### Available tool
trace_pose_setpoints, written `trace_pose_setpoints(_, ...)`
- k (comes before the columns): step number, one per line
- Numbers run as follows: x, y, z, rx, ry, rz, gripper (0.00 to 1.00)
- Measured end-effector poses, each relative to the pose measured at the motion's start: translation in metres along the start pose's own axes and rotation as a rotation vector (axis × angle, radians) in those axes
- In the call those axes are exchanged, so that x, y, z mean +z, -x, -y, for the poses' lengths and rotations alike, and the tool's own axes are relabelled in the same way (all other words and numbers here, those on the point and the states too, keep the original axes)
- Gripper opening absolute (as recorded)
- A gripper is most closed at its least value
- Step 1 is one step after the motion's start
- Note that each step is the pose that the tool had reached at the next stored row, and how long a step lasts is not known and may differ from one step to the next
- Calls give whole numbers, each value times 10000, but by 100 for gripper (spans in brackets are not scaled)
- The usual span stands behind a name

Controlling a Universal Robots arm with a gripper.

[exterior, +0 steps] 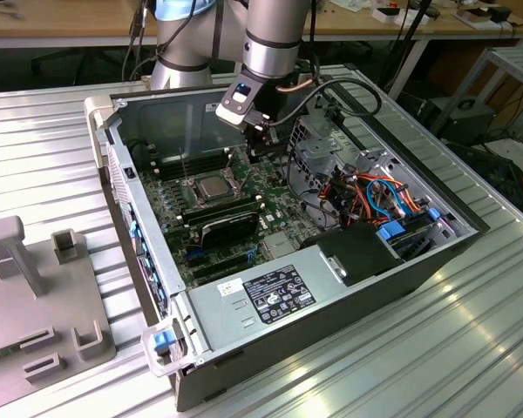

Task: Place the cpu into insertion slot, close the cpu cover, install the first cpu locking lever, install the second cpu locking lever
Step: 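Close the cpu cover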

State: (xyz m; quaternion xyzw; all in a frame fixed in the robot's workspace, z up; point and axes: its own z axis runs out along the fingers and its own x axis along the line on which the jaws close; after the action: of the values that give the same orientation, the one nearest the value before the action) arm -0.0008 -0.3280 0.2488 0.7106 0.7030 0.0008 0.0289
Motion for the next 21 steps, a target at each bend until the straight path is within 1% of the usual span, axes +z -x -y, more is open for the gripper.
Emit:
trace_pose_setpoints(1, 1, 0, 16, 1, -1, 1, 11)
trace_pose_setpoints(2, 3, -2, 191, 0, -1, 0, 11)
trace_pose_setpoints(4, 8, -2, 267, 0, -1, -1, 11)
trace_pose_setpoints(17, 14, -1, 358, 0, -2, -1, 11)
trace_pose_setpoints(21, 16, -1, 375, 0, -1, -2, 11)
